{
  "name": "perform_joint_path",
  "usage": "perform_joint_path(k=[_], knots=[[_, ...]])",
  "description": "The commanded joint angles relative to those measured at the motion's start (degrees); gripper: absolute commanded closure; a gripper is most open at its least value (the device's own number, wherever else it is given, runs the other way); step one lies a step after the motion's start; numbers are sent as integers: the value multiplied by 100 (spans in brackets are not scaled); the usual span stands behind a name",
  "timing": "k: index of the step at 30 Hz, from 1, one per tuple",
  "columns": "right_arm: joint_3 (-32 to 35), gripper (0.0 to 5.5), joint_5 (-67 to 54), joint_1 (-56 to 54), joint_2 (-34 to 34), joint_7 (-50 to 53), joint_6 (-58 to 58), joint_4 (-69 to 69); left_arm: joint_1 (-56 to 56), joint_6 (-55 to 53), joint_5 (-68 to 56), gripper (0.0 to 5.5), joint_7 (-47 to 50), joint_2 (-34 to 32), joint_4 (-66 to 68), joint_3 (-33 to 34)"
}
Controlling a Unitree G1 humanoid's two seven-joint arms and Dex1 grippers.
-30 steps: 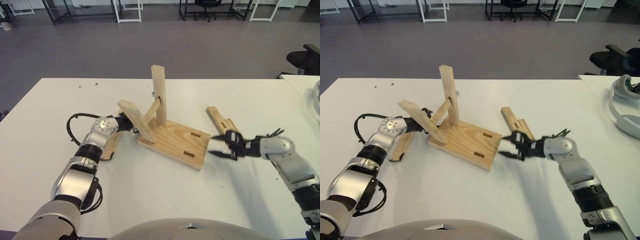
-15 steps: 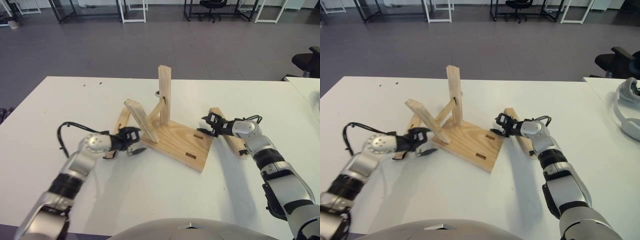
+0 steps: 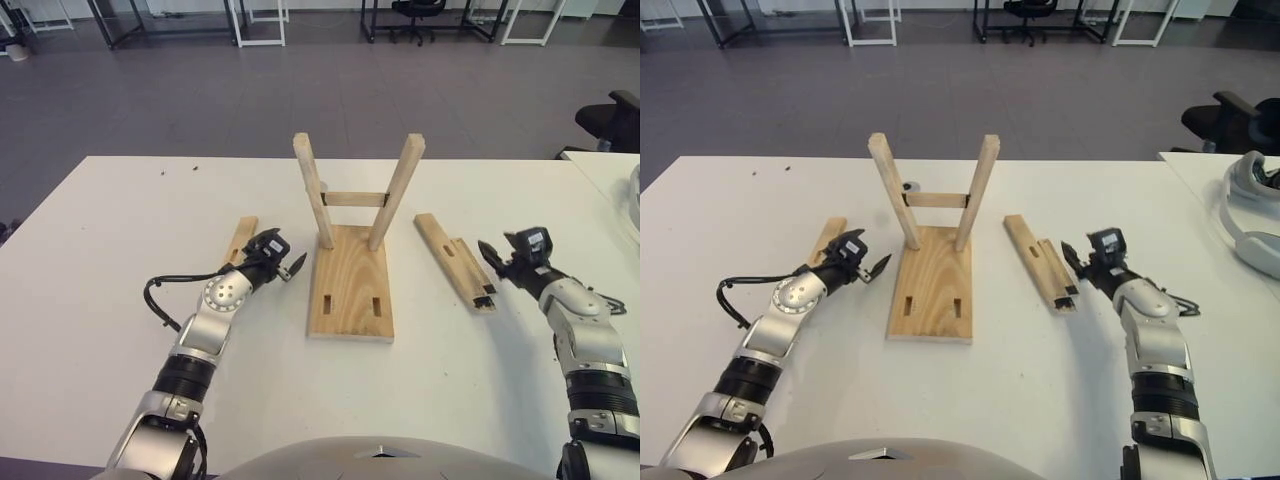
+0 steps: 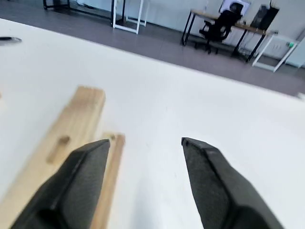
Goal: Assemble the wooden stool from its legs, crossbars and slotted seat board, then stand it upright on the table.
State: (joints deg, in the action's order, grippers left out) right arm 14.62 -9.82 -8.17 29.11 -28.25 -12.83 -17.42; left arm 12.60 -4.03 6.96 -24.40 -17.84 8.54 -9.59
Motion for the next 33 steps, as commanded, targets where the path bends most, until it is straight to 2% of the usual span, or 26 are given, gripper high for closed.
perform_joint_path(k=[1, 11, 16, 24, 33], knots=[[136, 267, -391, 17, 44, -378, -277, -306, -210, -261, -79, 130, -27, 186, -475, -156], [-316, 267, -361, 410, -178, -517, -302, -15, -467, -615, -163, 130, -49, 191, -822, -182], [-330, 267, -557, 549, -319, -508, -471, 330, -517, -735, -180, 130, -56, 149, -932, -167], [-318, 267, -730, 648, -527, -162, -920, 836, -621, -895, -200, 130, -31, 228, -1089, -275], [-736, 267, -416, 798, -463, 247, -1567, 1197, -673, -1042, -222, 130, -27, 278, -1189, -324]])
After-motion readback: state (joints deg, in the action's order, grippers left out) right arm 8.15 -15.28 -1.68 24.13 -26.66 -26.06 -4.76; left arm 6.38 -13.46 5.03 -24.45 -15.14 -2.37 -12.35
